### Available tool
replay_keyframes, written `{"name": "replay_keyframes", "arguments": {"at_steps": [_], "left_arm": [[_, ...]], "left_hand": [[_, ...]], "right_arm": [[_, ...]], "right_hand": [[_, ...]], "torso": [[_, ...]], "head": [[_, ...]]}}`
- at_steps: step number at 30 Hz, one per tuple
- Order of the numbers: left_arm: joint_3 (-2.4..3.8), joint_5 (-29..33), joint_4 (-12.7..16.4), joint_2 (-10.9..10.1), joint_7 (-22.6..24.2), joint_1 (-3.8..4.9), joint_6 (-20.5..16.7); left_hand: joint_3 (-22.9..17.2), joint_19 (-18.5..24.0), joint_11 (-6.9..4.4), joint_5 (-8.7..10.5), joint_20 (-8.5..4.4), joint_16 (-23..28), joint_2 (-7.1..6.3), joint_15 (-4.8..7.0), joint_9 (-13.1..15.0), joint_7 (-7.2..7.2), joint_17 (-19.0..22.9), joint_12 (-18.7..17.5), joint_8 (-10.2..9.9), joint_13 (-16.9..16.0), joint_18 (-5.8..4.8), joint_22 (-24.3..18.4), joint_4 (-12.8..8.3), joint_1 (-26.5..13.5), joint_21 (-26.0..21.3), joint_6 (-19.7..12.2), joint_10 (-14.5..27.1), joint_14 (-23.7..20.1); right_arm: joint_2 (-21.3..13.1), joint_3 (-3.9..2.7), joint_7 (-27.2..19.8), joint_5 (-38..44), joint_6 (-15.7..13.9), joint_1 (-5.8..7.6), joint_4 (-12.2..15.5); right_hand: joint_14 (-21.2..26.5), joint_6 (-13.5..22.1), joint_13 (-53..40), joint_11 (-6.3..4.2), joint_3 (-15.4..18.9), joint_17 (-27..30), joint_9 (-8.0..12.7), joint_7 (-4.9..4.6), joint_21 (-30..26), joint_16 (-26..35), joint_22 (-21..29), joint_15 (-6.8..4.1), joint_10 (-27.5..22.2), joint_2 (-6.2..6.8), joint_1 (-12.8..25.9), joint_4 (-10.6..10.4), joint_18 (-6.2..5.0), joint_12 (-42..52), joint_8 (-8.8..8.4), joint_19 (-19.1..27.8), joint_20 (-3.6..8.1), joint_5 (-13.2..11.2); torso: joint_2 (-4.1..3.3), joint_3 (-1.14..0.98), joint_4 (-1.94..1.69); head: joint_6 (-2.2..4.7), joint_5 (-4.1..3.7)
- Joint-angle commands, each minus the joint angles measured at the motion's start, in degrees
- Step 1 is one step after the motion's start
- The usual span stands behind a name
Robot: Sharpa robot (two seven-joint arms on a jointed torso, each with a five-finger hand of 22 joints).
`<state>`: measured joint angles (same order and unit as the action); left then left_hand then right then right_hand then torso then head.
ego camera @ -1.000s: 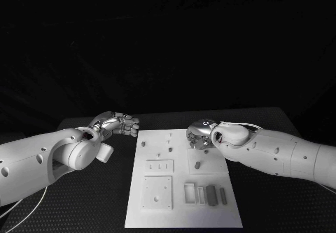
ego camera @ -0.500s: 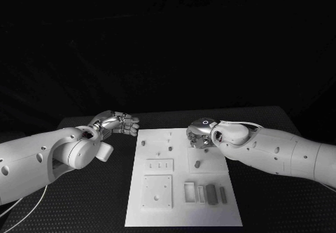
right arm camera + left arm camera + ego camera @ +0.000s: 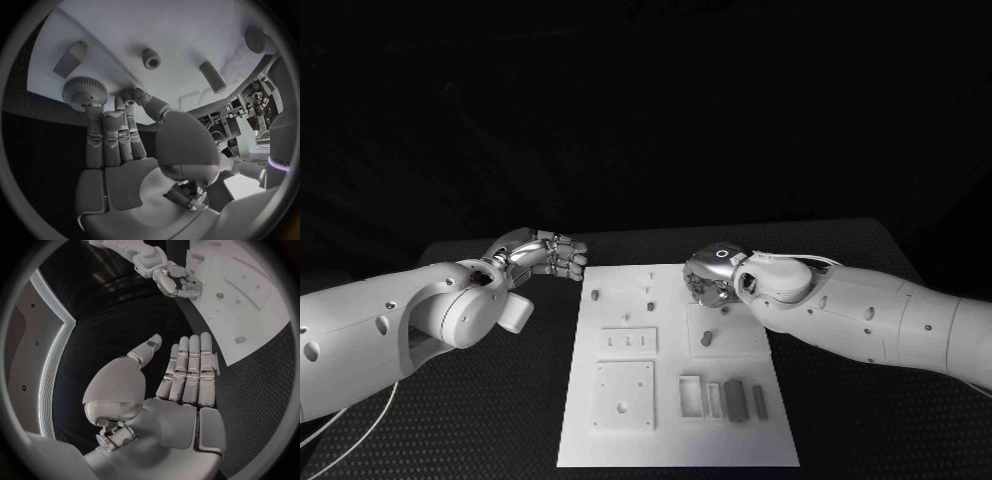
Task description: Assemble the parts on the task board
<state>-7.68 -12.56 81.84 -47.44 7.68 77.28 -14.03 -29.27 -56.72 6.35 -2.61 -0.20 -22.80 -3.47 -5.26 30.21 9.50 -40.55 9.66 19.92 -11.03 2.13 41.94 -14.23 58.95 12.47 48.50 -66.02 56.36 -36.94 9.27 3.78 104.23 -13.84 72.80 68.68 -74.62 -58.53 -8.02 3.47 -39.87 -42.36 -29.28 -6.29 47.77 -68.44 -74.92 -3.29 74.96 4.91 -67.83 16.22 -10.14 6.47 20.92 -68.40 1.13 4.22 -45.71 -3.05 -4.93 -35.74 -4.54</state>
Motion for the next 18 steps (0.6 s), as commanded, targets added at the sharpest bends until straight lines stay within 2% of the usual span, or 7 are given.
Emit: {"name": "replay_keyframes", "arguments": {"at_steps": [1,9,15,18], "left_arm": [[0.04,-0.14,0.04,0.13,0.31,0.08,0.77],[0.04,-0.14,0.13,0.08,0.33,0.08,0.83],[0.04,-0.15,0.15,0.09,0.37,0.08,0.72],[0.04,-0.16,0.1,0.17,0.38,0.08,0.72]], "left_hand": [[0.0,0.46,0.4,-0.25,-0.01,0.38,0.01,-0.26,-0.03,0.44,-0.07,-0.2,-0.23,-0.06,1.14,0.06,0.42,-0.58,-0.39,0.08,-0.1,-0.11],[0.01,0.46,0.4,-0.25,-0.01,0.42,0.0,-0.27,-0.02,0.44,-0.12,-0.24,-0.25,-0.1,1.14,0.08,0.42,-0.56,-0.41,0.09,-0.12,-0.11],[0.02,0.47,0.4,-0.25,0.0,0.46,-0.01,-0.27,-0.01,0.44,-0.16,-0.28,-0.27,-0.12,1.14,0.1,0.42,-0.55,-0.42,0.09,-0.13,-0.1],[0.02,0.47,0.4,-0.25,0.0,0.47,-0.02,-0.27,-0.01,0.44,-0.18,-0.3,-0.28,-0.13,1.15,0.1,0.42,-0.54,-0.43,0.09,-0.13,-0.1]], "right_arm": [[0.06,0.01,1.56,1.77,-1.93,-0.04,0.46],[0.07,-0.08,3.2,2.52,-3.76,-0.03,1.86],[0.96,-0.68,5.37,3.63,-6.31,0.02,2.57],[2.14,-0.77,5.79,3.74,-6.71,0.04,1.94]], "right_hand": [[0.17,-0.39,-3.44,-0.86,-0.83,-0.06,-0.39,0.02,0.29,-0.25,-1.3,-0.49,1.71,-0.61,-0.24,0.04,-4.86,0.77,0.38,-0.68,0.45,0.44],[0.28,-0.66,-3.91,-0.99,-1.19,-0.06,-0.64,0.14,0.49,-0.4,-1.3,-0.62,1.95,-0.4,0.01,0.16,-4.86,0.8,0.4,-0.69,0.5,0.41],[0.31,-0.81,-4.19,-1.07,-1.33,-0.06,-0.79,0.21,0.63,-0.49,-1.31,-0.69,2.07,-0.2,0.15,0.2,-4.86,0.81,0.41,-0.71,0.52,0.4],[0.32,-0.88,-4.32,-1.11,-1.41,-0.06,-0.86,0.24,0.69,-0.53,-1.3,-0.73,2.12,-0.08,0.17,0.23,-4.86,0.8,0.42,-0.73,0.53,0.4]], "torso": [[0.01,0.08,-0.08],[-0.03,0.08,0.01],[-0.05,0.07,0.0],[-0.03,0.09,-0.07]], "head": [[0.07,0.05],[0.29,0.23],[0.75,0.47],[0.89,0.57]]}}
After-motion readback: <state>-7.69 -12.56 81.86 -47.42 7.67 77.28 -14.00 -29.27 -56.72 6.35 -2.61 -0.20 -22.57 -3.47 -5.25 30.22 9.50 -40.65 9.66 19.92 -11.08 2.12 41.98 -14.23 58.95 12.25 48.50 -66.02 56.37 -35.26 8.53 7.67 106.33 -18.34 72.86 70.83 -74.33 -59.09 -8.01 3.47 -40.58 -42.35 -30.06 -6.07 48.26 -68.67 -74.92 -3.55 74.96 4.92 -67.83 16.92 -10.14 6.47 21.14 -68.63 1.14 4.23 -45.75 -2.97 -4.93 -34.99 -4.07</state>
